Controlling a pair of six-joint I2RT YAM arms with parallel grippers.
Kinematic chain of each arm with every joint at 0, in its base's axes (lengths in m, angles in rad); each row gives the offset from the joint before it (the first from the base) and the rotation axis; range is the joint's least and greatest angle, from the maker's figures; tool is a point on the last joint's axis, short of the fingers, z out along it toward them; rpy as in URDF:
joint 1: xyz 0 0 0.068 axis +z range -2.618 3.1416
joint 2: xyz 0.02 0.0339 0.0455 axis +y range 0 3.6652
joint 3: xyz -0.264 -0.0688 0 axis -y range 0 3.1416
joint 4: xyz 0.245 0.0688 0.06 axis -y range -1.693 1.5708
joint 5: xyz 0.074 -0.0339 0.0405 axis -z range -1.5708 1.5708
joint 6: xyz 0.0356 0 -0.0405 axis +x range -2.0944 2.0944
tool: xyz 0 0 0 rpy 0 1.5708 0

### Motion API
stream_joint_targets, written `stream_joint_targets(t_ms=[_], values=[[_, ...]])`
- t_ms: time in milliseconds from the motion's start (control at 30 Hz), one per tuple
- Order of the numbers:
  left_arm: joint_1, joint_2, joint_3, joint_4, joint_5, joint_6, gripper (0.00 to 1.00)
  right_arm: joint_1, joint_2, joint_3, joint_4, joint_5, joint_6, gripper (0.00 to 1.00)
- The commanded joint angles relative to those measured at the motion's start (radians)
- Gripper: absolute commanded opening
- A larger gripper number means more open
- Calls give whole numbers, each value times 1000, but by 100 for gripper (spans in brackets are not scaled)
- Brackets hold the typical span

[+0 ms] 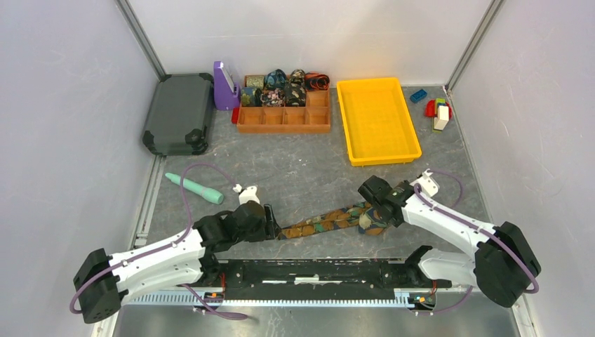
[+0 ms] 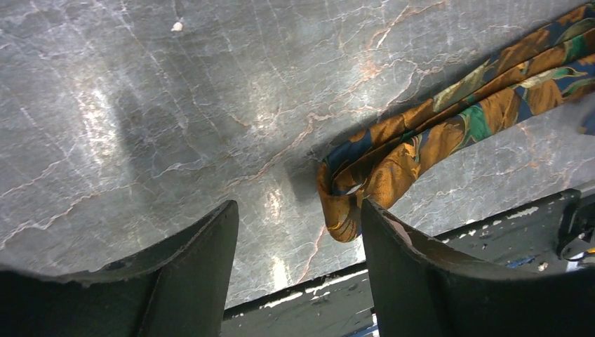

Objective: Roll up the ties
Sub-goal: Flatten out the tie at the center of the board.

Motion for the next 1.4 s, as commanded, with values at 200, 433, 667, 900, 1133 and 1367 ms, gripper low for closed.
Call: stream_joint_targets(t_ms=[200,433,667,900,1133,1367], values=[[-27,-57,-77,172,-2,-85,67,-20,53,119,137,94,-337,94],[-57,-62,-105,217,1,-114,65,-20,66,174,159,100,-598,98],[-134,8,-55,174,-64,-132,70,-18,116,177,250,-91,-992,98],[-170,66,-67,223,-132,-164,59,-4,-43,19,432,-275,-1219,96],[-173,96,-64,257,-188,-170,24,17,-152,-38,486,-444,-1329,96],[-168,0,-36,61,-329,-186,5,202,-137,-61,520,-476,-1311,91]])
